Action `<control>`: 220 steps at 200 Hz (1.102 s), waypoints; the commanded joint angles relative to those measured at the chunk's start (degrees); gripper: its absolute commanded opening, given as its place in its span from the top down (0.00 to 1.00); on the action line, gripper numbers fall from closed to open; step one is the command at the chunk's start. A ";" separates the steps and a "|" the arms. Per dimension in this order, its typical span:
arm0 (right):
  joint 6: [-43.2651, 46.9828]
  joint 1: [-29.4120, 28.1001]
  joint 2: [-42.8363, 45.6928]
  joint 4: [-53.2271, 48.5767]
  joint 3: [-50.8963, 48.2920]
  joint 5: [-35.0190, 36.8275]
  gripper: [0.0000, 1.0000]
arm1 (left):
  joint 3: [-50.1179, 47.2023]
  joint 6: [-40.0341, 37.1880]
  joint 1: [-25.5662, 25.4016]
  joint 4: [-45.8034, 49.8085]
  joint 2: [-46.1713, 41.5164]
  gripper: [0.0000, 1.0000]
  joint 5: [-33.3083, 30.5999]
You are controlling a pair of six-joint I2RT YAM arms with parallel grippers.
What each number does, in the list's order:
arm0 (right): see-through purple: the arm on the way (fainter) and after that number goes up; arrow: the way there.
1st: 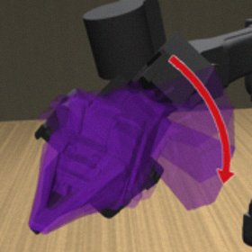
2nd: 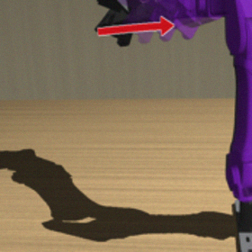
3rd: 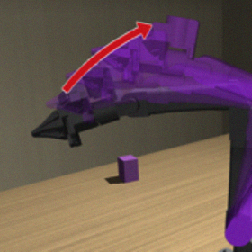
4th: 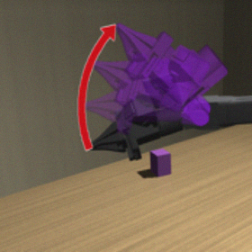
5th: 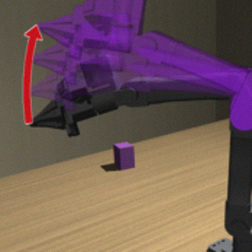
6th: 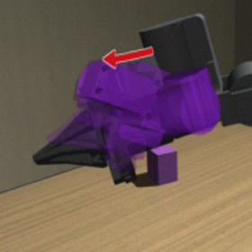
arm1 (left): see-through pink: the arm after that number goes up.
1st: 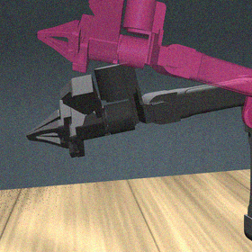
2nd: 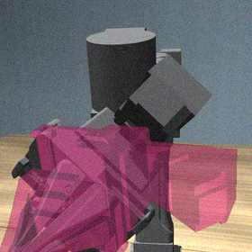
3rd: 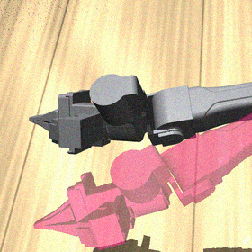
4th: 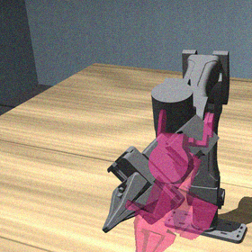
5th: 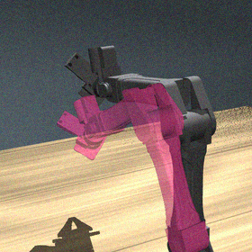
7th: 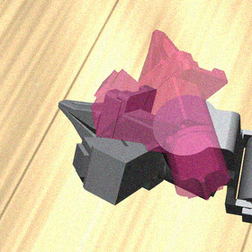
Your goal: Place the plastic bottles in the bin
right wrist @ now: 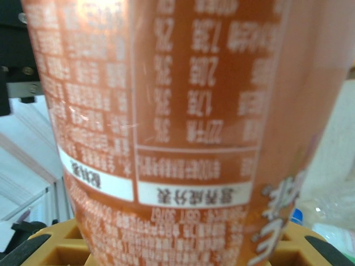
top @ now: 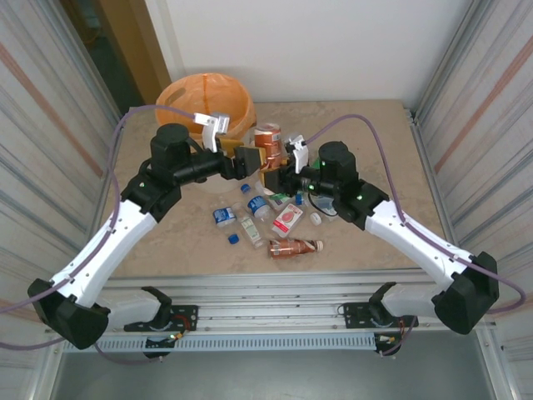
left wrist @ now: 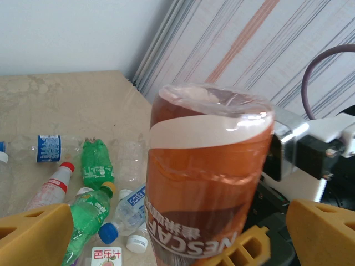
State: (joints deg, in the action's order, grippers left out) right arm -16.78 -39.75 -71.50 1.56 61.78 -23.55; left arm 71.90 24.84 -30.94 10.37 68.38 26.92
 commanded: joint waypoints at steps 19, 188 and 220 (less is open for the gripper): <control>1.20 -0.60 -0.99 2.70 2.62 -4.81 0.86 | 1.73 -1.07 -0.44 -2.29 1.00 0.01 2.96; 1.09 -1.89 -2.17 3.50 3.19 -3.84 0.47 | 1.73 -0.37 -1.01 -4.20 3.05 0.69 1.73; 1.50 -1.88 -0.45 1.55 2.00 -1.54 0.22 | 3.45 -2.46 -0.19 -2.47 2.66 0.72 -0.91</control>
State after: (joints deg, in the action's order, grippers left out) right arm -15.77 -41.25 -74.19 3.40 63.18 -27.00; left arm 72.29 24.53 -31.86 7.49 71.68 28.56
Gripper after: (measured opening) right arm 0.731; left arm 0.542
